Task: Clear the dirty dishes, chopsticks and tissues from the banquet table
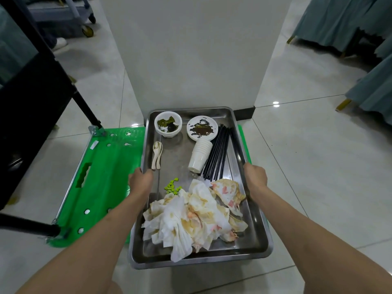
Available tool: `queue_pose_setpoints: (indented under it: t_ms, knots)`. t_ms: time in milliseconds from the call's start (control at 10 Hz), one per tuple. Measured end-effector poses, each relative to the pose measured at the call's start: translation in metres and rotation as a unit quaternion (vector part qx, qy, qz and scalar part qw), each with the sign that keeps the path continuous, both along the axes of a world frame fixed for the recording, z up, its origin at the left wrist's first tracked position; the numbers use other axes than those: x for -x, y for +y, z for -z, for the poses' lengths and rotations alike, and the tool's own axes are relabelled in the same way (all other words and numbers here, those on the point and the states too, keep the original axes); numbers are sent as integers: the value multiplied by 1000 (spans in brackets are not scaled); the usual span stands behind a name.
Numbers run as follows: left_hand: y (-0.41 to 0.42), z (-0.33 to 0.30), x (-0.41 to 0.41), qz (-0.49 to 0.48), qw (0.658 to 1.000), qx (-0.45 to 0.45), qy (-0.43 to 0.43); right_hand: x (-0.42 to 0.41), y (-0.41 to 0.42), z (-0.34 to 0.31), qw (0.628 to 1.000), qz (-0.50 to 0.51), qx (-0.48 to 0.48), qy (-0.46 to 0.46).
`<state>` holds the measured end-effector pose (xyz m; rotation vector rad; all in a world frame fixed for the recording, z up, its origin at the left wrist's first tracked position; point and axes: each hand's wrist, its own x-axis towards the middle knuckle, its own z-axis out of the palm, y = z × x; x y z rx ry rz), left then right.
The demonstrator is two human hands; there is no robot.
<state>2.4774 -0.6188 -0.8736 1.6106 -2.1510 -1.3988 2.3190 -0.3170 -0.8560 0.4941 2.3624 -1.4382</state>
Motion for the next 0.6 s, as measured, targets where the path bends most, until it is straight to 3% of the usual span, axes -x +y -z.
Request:
queue_pose_setpoints:
  t_ms: [300,600]
  knots:
    - [10,-11,8,4,998,5,-58,-9,6,-2,999,-45,9,16]
    - [27,-69,14,46,995,-79,-48,-11,0,-56,991,-103,-4,-82]
